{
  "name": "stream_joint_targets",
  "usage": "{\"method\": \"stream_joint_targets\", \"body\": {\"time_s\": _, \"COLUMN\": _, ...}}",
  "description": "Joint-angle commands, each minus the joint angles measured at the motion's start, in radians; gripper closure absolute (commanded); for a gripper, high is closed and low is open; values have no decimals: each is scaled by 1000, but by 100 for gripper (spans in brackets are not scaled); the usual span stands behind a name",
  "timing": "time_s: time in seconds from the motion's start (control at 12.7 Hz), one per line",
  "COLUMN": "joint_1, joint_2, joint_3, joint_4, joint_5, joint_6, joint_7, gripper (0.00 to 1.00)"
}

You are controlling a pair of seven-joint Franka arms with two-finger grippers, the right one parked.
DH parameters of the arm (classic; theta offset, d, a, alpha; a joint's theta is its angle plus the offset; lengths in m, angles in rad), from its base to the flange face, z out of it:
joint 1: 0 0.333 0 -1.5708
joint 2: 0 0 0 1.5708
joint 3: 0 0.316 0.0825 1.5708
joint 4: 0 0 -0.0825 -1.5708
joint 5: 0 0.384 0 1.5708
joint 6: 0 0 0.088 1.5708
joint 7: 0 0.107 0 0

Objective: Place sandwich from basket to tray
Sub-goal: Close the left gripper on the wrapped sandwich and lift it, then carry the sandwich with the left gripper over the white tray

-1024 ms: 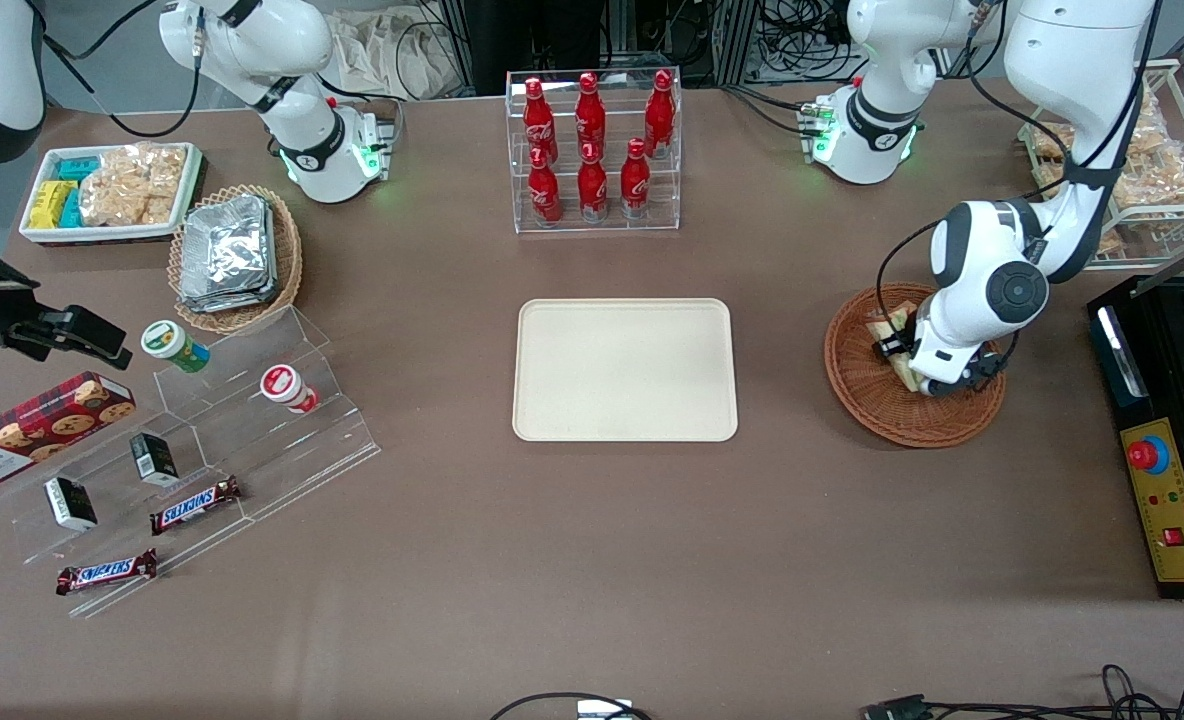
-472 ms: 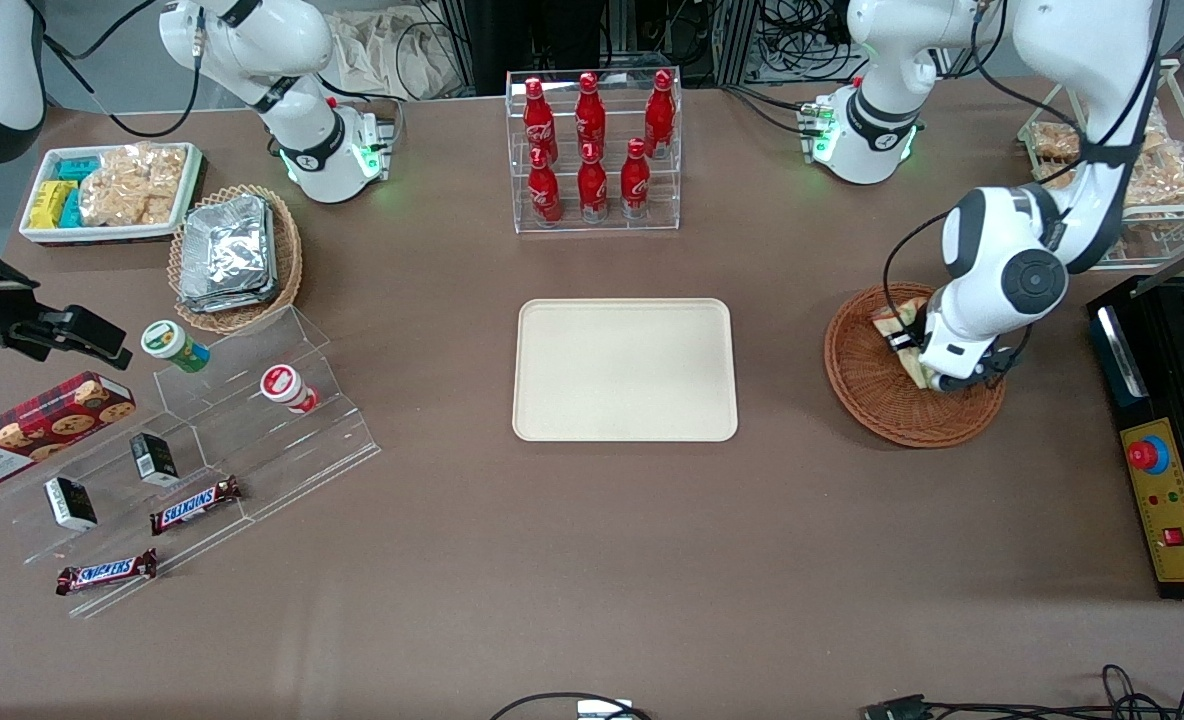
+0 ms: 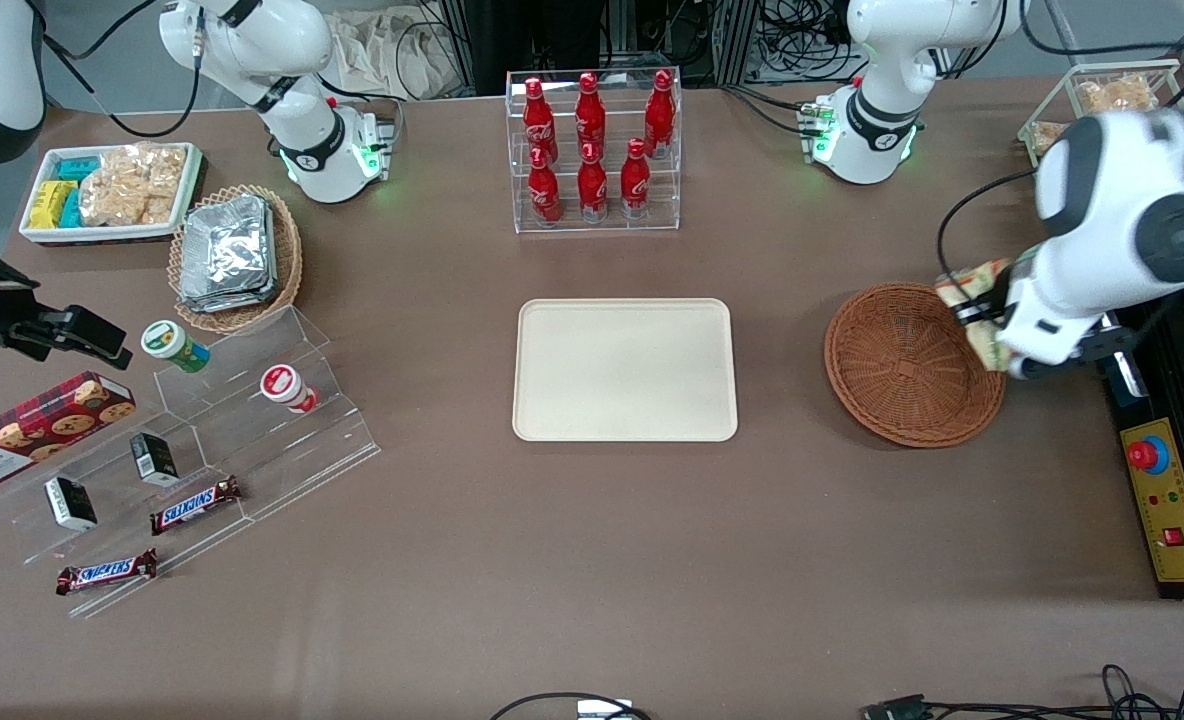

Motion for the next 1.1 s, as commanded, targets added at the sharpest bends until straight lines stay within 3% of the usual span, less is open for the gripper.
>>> {"method": "stream_joint_targets", "body": {"time_s": 0.0, "joint_1": -1, "joint_2": 48, "joint_3": -2, "joint_4": 264, "joint_5": 7, "joint_6": -231, "joint_7": 88, "gripper": 100}}
{"method": "stream_joint_targets", "body": {"time_s": 0.31, "joint_1": -24, "joint_2": 65, "joint_3": -16, "joint_4": 365, "joint_5": -10, "joint_6": -302, "joint_7": 103, "gripper": 100}}
{"method": "stream_joint_targets", "body": {"time_s": 0.55, "joint_1": -96, "joint_2": 111, "joint_3": -103, "joint_4": 441, "joint_5": -10, "joint_6": -318, "joint_7": 71, "gripper": 100}}
{"method": "stream_joint_targets", "body": {"time_s": 0.79, "joint_1": -156, "joint_2": 195, "joint_3": -271, "joint_4": 535, "joint_5": -12, "joint_6": -321, "joint_7": -167, "gripper": 100}}
{"method": "stream_joint_targets", "body": {"time_s": 1.02, "joint_1": -225, "joint_2": 358, "joint_3": -408, "joint_4": 742, "joint_5": -10, "joint_6": -361, "joint_7": -398, "gripper": 100}}
